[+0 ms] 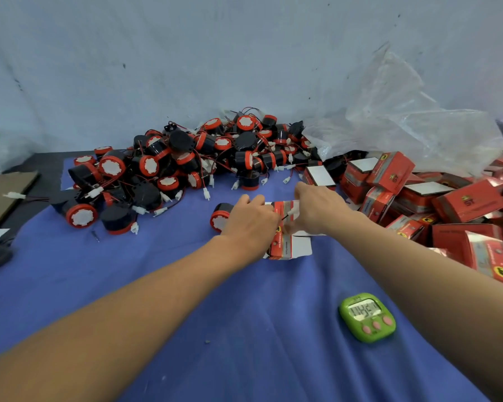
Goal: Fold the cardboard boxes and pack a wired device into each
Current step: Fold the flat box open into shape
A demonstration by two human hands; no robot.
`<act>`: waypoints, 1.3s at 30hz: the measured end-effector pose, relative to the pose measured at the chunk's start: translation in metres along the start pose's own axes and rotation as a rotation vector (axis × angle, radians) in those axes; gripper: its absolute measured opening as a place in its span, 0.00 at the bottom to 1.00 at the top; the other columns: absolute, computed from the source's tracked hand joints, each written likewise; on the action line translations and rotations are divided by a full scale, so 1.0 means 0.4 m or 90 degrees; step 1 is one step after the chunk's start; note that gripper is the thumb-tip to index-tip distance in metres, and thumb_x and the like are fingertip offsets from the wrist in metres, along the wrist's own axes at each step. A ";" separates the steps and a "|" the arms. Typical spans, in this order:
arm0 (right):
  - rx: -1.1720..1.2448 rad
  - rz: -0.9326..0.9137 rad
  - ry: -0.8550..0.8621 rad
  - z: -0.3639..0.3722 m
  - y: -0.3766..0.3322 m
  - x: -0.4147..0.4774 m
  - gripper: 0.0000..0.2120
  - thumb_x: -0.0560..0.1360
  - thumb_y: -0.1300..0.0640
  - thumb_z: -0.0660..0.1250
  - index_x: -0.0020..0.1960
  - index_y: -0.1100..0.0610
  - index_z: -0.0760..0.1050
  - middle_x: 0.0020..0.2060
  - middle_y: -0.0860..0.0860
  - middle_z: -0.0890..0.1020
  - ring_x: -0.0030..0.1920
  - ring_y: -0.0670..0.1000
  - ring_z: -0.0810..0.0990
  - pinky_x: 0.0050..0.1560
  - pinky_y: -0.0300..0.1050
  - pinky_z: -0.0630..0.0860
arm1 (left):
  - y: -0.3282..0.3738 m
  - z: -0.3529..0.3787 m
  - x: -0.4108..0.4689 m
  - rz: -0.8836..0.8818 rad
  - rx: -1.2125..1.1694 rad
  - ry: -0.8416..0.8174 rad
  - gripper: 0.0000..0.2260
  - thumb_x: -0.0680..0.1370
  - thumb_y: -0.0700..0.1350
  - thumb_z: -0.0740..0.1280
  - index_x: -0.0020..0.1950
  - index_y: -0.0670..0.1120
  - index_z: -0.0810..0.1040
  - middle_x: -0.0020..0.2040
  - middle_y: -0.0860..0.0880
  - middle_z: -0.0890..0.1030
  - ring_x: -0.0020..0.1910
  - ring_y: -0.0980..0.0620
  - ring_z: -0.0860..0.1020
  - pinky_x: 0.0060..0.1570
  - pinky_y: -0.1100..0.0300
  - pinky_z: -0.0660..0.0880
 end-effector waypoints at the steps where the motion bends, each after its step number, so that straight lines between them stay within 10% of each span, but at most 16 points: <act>1: 0.011 0.007 0.003 0.001 -0.001 0.001 0.37 0.62 0.35 0.81 0.54 0.55 0.64 0.43 0.50 0.76 0.46 0.56 0.76 0.37 0.49 0.67 | 0.005 -0.007 0.005 -0.004 0.017 -0.019 0.07 0.81 0.40 0.63 0.51 0.49 0.79 0.49 0.50 0.81 0.44 0.49 0.67 0.44 0.55 0.60; 5: 0.062 0.035 -0.099 0.030 0.029 0.009 0.35 0.63 0.34 0.80 0.56 0.52 0.68 0.48 0.50 0.77 0.50 0.55 0.76 0.43 0.48 0.69 | 0.006 -0.021 0.034 -0.002 -0.013 -0.107 0.16 0.81 0.36 0.62 0.36 0.47 0.60 0.36 0.48 0.67 0.32 0.50 0.65 0.30 0.57 0.57; 11: 0.187 0.070 -0.227 0.082 0.048 0.001 0.44 0.69 0.33 0.76 0.75 0.54 0.68 0.70 0.52 0.75 0.67 0.56 0.75 0.66 0.53 0.73 | 0.012 -0.036 0.077 0.138 -0.004 -0.180 0.18 0.76 0.36 0.67 0.34 0.47 0.61 0.33 0.47 0.65 0.32 0.51 0.66 0.27 0.56 0.59; 21: 0.369 0.215 -0.329 0.095 0.065 -0.020 0.19 0.72 0.45 0.79 0.50 0.57 0.76 0.41 0.51 0.79 0.44 0.55 0.77 0.43 0.47 0.74 | -0.014 -0.022 0.050 0.150 -0.112 -0.206 0.16 0.69 0.44 0.75 0.27 0.46 0.70 0.25 0.50 0.69 0.27 0.49 0.66 0.27 0.58 0.61; 31: 0.784 0.486 -0.420 0.143 0.041 -0.043 0.26 0.60 0.68 0.82 0.57 0.60 0.80 0.40 0.57 0.88 0.42 0.54 0.86 0.36 0.51 0.80 | -0.083 -0.014 -0.062 0.055 -0.346 -0.064 0.05 0.69 0.51 0.71 0.37 0.54 0.76 0.50 0.59 0.81 0.47 0.54 0.76 0.42 0.56 0.72; 36: 0.682 0.431 -0.313 0.114 0.085 -0.065 0.22 0.66 0.51 0.84 0.55 0.56 0.80 0.43 0.54 0.88 0.47 0.57 0.86 0.41 0.52 0.80 | -0.099 0.017 -0.084 -0.003 -0.382 -0.100 0.04 0.72 0.48 0.67 0.39 0.51 0.73 0.36 0.52 0.77 0.35 0.54 0.71 0.34 0.56 0.66; 39: 0.866 0.448 -0.285 0.136 0.087 -0.065 0.16 0.69 0.66 0.81 0.54 0.62 0.80 0.42 0.60 0.88 0.41 0.61 0.87 0.39 0.59 0.82 | -0.089 0.030 -0.095 -0.034 -0.172 -0.085 0.04 0.76 0.49 0.64 0.50 0.53 0.71 0.34 0.53 0.74 0.32 0.52 0.72 0.31 0.56 0.64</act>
Point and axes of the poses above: each hand's wrist, its own x-axis towards the middle knuckle, its own z-axis out of the palm, y = z × x, the point moved 6 cm from there along x, towards the middle knuckle
